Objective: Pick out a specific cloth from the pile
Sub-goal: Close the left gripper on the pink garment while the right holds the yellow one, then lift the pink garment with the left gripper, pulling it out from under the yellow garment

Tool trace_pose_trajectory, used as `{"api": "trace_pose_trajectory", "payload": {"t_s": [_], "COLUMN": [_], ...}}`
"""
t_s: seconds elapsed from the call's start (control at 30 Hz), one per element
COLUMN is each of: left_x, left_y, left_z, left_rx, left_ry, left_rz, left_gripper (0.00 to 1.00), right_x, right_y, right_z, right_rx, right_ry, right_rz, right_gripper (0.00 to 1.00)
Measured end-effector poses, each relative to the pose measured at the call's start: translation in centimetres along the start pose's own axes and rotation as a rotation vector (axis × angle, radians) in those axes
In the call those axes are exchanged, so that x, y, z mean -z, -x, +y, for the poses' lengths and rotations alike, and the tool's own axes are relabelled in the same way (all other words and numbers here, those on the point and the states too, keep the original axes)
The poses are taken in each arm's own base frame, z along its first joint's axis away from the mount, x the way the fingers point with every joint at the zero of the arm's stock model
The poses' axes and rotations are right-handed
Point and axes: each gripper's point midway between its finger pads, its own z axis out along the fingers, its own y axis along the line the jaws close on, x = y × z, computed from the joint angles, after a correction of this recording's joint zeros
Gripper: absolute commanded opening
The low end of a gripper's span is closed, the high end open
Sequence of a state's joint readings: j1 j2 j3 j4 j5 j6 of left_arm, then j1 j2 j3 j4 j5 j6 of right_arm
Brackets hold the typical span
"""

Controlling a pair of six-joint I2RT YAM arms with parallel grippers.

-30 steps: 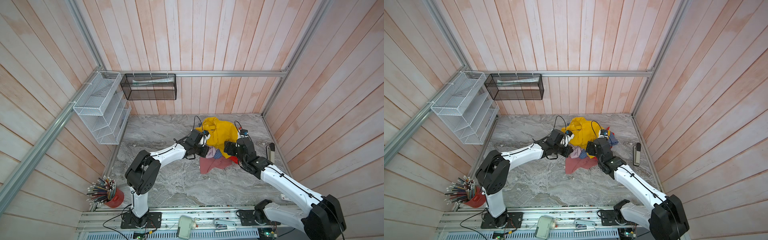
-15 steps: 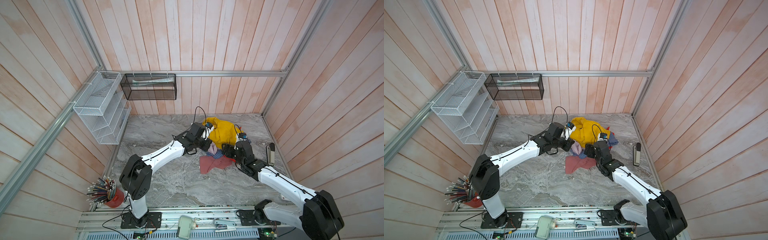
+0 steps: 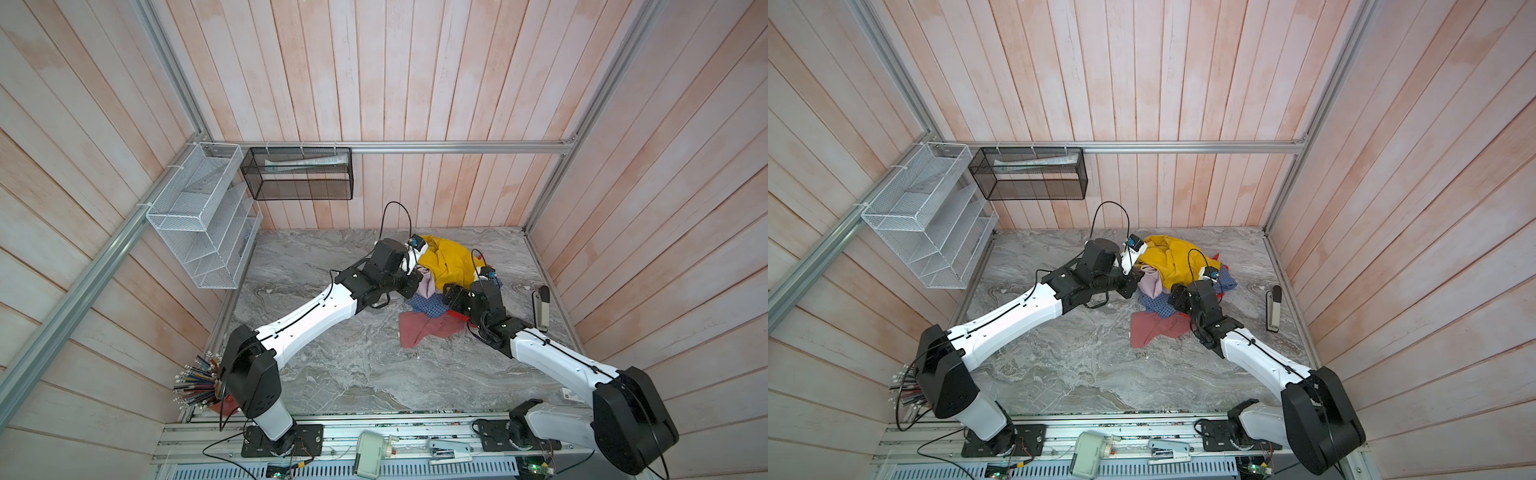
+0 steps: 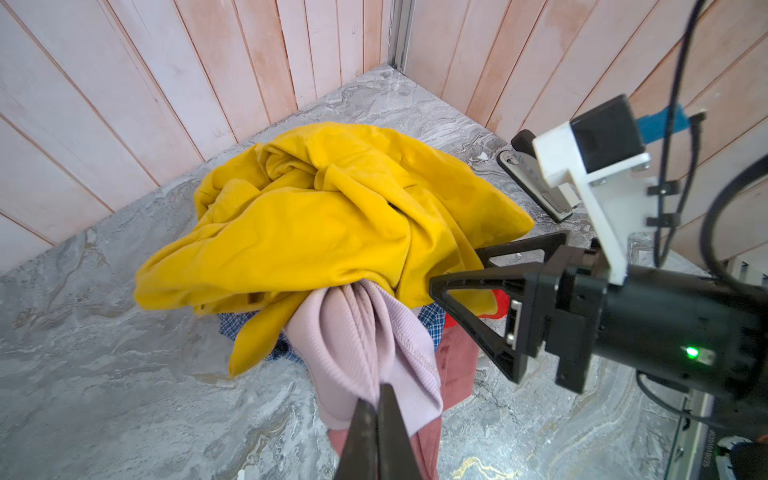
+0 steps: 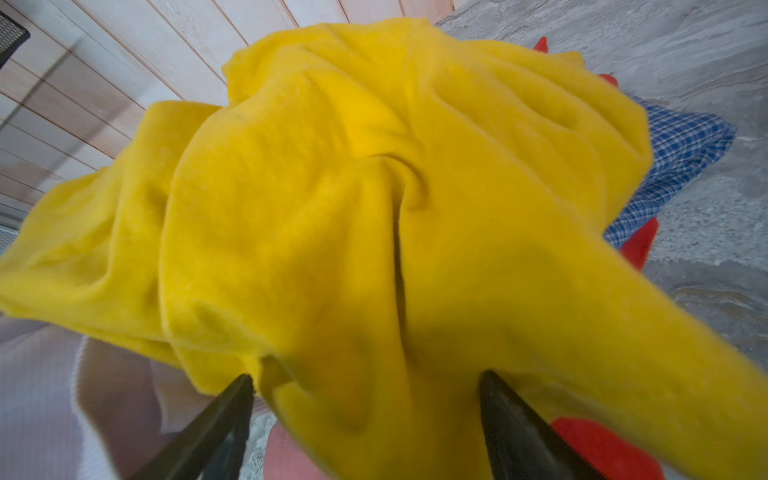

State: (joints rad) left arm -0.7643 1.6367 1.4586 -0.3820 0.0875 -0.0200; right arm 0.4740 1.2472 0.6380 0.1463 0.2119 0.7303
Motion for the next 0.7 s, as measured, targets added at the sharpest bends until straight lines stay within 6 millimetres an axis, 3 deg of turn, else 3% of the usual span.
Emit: {"api": "trace_pose_trajectory", "payload": {"t_s": [0.2, 0.5, 0.7], "left_x": [2.3, 2.9, 4.6], "left_y": [1.7, 2.5, 5.3], "left_z": [0.3, 0.9, 1.6], "left_rx": [-0.023, -0.024, -0.029], "left_ry": [0.032, 0.072, 0.12], "left_rz": [-0.052, -0.072, -0.138], "left_gripper": [0.0, 0.0, 0.0], "right_x": [-0.7, -2.3, -2.7], "right_y": [0.1, -1.0, -1.2], "right_z": [-0.8, -2.2, -2.8], "right_rx": [-0.059, -0.081, -0.113], "right_ry": [-0.018, -0.063, -0.077], "right_rz": [-0.006, 0.024, 0.031], "right_gripper": [0.86, 0.86, 0.92]}}
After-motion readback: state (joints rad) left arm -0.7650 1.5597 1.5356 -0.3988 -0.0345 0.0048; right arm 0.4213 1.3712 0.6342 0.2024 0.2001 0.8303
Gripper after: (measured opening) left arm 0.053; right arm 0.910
